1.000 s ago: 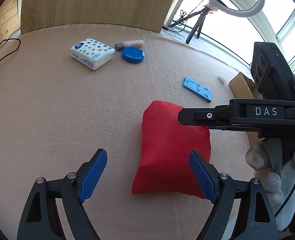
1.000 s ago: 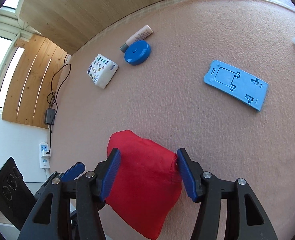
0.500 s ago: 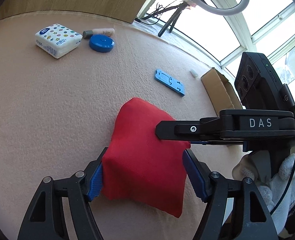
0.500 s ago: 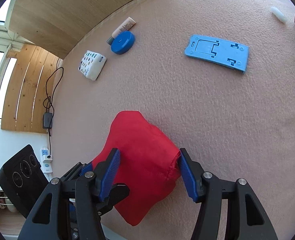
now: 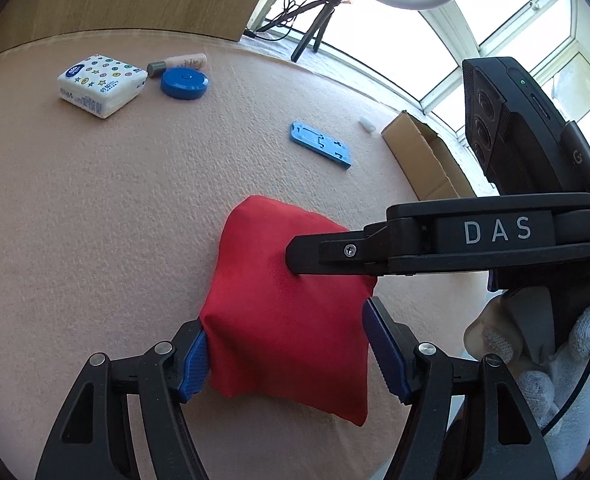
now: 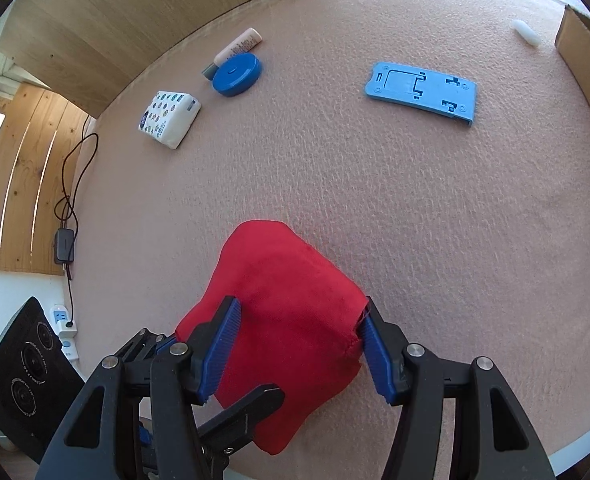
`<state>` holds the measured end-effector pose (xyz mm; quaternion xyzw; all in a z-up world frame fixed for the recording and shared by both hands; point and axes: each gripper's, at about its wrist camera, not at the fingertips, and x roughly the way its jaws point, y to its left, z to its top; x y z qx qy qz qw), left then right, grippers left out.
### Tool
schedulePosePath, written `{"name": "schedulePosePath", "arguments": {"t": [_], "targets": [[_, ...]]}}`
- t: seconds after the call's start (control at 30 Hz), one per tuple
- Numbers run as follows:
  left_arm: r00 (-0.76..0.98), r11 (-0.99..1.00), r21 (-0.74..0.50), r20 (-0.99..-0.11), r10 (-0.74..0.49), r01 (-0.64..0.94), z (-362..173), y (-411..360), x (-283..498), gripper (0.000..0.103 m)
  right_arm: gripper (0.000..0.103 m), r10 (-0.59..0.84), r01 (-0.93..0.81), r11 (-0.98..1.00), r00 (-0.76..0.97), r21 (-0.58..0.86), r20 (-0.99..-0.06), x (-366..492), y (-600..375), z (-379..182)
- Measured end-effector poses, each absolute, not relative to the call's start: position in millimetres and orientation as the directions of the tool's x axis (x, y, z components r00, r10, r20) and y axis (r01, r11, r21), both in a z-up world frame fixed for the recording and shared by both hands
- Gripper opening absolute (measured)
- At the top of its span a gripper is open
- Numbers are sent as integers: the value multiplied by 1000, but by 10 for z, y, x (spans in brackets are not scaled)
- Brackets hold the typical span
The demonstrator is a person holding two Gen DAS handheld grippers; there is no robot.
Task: Organize objects
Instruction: 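Lift the red cushion with both grippers and carry it over the box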
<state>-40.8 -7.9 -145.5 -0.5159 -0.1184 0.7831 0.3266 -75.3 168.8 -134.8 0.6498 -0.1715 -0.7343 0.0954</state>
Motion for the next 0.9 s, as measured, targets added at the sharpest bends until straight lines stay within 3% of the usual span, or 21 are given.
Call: {"name": "schedulePosePath", "arguments": {"t": [0.9], "targets": [[-215, -738, -518, -736, 643, -432, -1472, 6, -321, 72, 60, -290, -135, -943, -118, 305, -950, -538, 1525, -1301]]}}
